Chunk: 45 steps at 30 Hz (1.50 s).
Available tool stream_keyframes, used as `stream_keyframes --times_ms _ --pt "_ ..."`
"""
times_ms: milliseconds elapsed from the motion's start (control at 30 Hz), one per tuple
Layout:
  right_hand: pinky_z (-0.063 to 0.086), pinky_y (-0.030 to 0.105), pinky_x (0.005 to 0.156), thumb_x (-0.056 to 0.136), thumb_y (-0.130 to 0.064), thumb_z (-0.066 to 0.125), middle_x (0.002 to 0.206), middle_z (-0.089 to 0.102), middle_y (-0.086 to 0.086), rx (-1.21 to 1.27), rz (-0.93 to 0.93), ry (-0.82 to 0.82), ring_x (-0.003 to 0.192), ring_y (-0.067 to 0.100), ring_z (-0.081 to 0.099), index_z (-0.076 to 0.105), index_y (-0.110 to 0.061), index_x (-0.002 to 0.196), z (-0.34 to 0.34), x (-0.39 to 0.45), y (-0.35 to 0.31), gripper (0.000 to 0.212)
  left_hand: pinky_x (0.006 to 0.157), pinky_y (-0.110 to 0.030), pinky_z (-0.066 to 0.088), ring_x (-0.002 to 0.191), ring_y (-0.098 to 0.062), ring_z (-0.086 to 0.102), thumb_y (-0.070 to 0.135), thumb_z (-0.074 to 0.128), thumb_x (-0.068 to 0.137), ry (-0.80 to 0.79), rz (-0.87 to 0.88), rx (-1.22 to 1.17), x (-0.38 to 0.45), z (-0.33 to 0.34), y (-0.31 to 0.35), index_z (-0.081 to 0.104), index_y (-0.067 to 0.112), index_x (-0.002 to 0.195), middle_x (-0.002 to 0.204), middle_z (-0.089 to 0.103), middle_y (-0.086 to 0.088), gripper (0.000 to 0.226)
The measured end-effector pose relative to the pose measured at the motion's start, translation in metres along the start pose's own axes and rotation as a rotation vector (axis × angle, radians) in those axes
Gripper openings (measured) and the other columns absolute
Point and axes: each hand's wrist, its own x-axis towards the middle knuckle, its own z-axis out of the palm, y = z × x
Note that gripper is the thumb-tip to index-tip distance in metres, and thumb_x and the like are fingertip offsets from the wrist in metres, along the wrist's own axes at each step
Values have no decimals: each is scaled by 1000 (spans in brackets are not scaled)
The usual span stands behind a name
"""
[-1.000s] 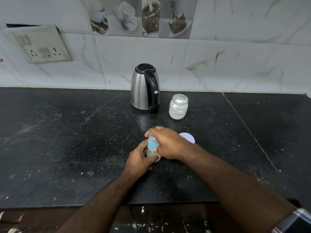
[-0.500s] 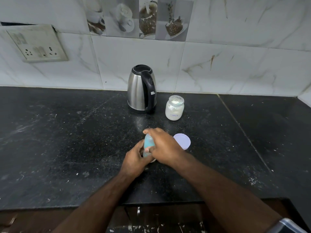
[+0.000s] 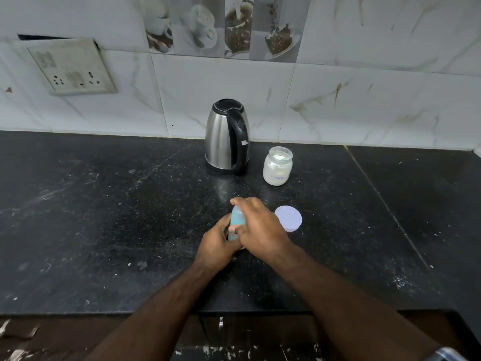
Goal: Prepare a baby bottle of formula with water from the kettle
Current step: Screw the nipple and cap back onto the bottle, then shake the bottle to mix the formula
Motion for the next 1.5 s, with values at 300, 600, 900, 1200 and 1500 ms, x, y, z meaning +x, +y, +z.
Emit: stream_keyframes --times_ms 300,600,900,1200,1500 --pt "55 41 102 73 -40 83 131 59 -18 483 66 -83 118 6 63 29 -56 148 -44 17 19 94 90 -21 56 106 2 70 32 82 83 -88 145 -77 13 -17 48 66 44 124 113 75 21 45" --pt "61 25 78 65 -45 92 133 61 -1 658 136 59 108 11 69 20 -59 148 -56 37 17 111 82 -24 61 107 -10 75 14 87 82 -185 166 -262 24 -32 86 73 49 112 114 78 9 48" --pt "61 30 69 66 -33 91 122 57 -7 732 149 261 93 12 70 31 -57 142 -101 71 18 100 110 -42 49 138 -21 54 47 79 87 -231 -37 189 46 -53 71 39 37 156 153 51 0 81" --pt "62 34 82 56 -44 92 129 64 0 863 87 188 99 14 74 30 -46 149 -89 87 3 111 121 -74 18 156 -54 2 53 86 76 -544 -244 1124 89 -33 27 0 35 165 175 -7 -9 125" --pt "63 35 73 57 -43 93 105 77 -2 956 113 285 93 19 77 55 -29 129 -87 102 5 82 115 -79 24 153 -58 12 44 93 71 -556 -338 1211 103 -17 39 -8 29 165 174 -8 -15 139"
